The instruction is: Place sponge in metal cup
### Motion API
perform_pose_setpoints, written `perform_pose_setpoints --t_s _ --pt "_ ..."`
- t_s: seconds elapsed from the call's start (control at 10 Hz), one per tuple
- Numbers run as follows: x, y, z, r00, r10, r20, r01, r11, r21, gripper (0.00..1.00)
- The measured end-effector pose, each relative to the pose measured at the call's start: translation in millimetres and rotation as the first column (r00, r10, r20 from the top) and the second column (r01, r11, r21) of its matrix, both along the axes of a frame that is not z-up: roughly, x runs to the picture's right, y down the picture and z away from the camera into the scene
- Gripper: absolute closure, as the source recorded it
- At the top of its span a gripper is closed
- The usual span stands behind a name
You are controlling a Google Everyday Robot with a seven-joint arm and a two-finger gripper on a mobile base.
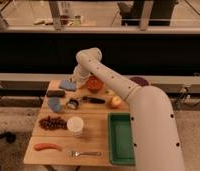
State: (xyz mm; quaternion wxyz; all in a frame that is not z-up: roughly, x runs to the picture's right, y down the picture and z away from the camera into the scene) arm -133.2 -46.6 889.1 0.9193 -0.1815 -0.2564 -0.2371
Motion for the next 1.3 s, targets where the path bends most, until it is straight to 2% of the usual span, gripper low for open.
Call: perform_pose_setpoints --t_s 0.3,0.6,0.8,1.1,1.3 --pt "-4 -21 12.5 1.000 -0.020 0.025 0.019 0.9998 0.007 1.00" --pt "-12 -29 24.2 0.998 -0.036 0.049 0.035 0.9993 0.009 1.00" --pt "-6 -33 33.6 0.998 -0.033 0.051 0.032 0.9994 0.008 1.00" --pt "-1 -36 43.0 0.997 -0.047 0.062 0.044 0.9976 0.052 1.00" --pt "8 -37 46.4 0.997 -0.057 0.053 0.051 0.9931 0.106 1.00"
